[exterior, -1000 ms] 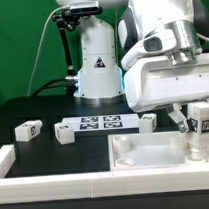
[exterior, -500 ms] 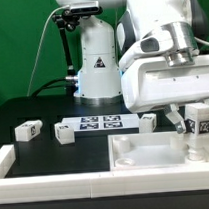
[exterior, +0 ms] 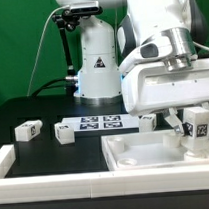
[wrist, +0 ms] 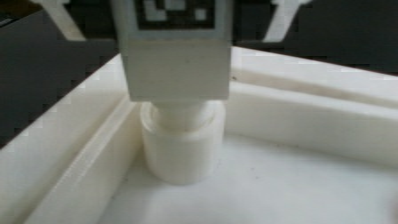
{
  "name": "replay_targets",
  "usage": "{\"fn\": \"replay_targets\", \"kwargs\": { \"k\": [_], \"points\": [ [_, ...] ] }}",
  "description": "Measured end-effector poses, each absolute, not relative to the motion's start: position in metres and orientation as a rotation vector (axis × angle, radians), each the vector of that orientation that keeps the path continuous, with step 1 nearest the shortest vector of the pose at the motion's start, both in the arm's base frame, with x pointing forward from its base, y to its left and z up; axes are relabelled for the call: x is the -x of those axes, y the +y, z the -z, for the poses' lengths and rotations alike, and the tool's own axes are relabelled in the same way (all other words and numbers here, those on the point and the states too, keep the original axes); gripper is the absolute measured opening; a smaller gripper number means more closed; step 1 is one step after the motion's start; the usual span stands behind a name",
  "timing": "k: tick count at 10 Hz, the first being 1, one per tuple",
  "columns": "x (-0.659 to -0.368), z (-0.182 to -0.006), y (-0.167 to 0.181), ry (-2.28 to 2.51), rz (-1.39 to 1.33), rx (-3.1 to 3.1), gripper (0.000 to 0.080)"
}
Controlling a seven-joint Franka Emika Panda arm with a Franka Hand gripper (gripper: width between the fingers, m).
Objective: Assemble one leg
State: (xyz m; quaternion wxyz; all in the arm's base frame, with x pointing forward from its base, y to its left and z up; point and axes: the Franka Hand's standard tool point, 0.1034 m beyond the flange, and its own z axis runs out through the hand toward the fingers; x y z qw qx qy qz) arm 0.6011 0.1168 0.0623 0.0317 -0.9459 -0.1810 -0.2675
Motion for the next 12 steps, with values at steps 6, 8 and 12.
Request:
{"fn": "replay_targets", "kwargs": {
  "k": [6, 8, 12],
  "points": [
    [-0.6026, -0.0587, 0.1174, -0.551, 0.862, 2.902, 0.0288],
    [-0.6025, -0.0585, 0.1174, -0.551, 0.862, 2.903, 0.0602],
    [-0.6024, -0.0584, 0.1174, -0.551, 0.861, 2.903, 0.0649]
  ]
}}
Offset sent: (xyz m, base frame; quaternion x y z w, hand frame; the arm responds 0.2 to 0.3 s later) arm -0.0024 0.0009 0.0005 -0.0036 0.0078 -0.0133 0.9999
